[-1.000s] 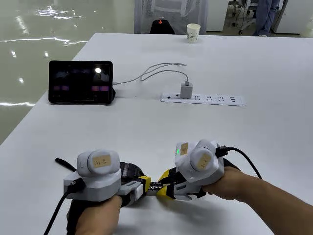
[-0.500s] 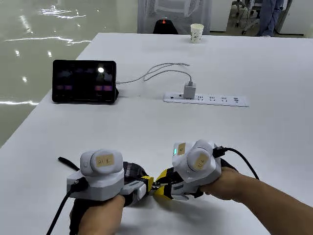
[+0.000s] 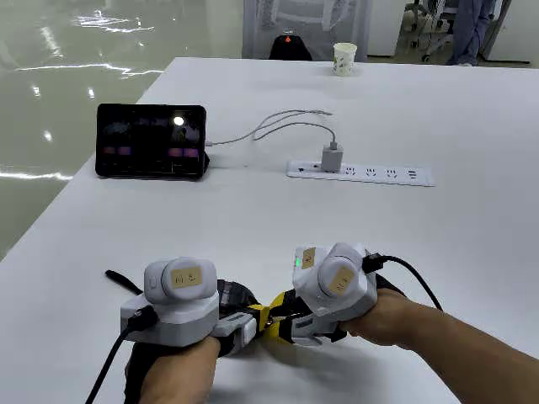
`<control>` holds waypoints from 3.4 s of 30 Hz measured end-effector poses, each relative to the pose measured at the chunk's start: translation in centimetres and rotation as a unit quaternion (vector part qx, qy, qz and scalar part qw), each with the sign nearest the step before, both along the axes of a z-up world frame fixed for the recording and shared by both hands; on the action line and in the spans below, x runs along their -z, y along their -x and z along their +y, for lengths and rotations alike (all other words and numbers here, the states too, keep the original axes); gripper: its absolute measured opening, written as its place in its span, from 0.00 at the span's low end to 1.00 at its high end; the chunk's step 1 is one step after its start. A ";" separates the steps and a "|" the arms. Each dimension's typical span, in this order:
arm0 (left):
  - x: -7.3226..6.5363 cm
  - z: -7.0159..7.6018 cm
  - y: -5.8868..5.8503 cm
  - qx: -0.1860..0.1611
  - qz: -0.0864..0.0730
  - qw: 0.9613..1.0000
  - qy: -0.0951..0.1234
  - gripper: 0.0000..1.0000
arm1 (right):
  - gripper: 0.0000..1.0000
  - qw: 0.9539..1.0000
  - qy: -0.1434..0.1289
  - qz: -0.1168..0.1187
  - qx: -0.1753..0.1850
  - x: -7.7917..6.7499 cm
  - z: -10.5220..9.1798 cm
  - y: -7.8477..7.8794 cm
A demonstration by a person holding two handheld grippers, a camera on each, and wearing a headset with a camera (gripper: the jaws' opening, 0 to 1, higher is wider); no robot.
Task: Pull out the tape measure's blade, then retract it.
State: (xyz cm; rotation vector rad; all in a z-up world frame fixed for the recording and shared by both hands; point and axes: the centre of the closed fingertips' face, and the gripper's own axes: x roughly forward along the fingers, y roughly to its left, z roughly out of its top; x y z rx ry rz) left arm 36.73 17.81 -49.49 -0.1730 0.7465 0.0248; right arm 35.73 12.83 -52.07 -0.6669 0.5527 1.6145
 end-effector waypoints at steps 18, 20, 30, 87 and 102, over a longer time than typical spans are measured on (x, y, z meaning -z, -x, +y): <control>-0.1 -0.1 0.0 0.006 -0.003 1.000 -0.001 0.62 | 0.12 1.000 0.011 -0.019 -0.016 0.1 0.1 0.2; -0.1 -0.1 0.1 0.005 -0.004 1.000 -0.002 0.62 | 0.12 1.000 0.012 -0.021 -0.018 0.1 0.1 0.2; -0.1 -0.1 0.0 0.004 -0.004 1.000 0.001 0.63 | 0.12 1.000 0.016 -0.022 -0.016 0.1 0.0 0.2; -2.0 -0.3 3.5 0.098 -0.022 0.994 -0.035 0.72 | 0.41 0.989 -0.020 -0.007 0.144 -3.5 -9.5 0.2; -2.3 -1.2 4.8 0.153 -0.037 0.987 -0.042 0.81 | 0.51 0.981 -0.047 0.000 0.189 -4.4 -11.9 1.4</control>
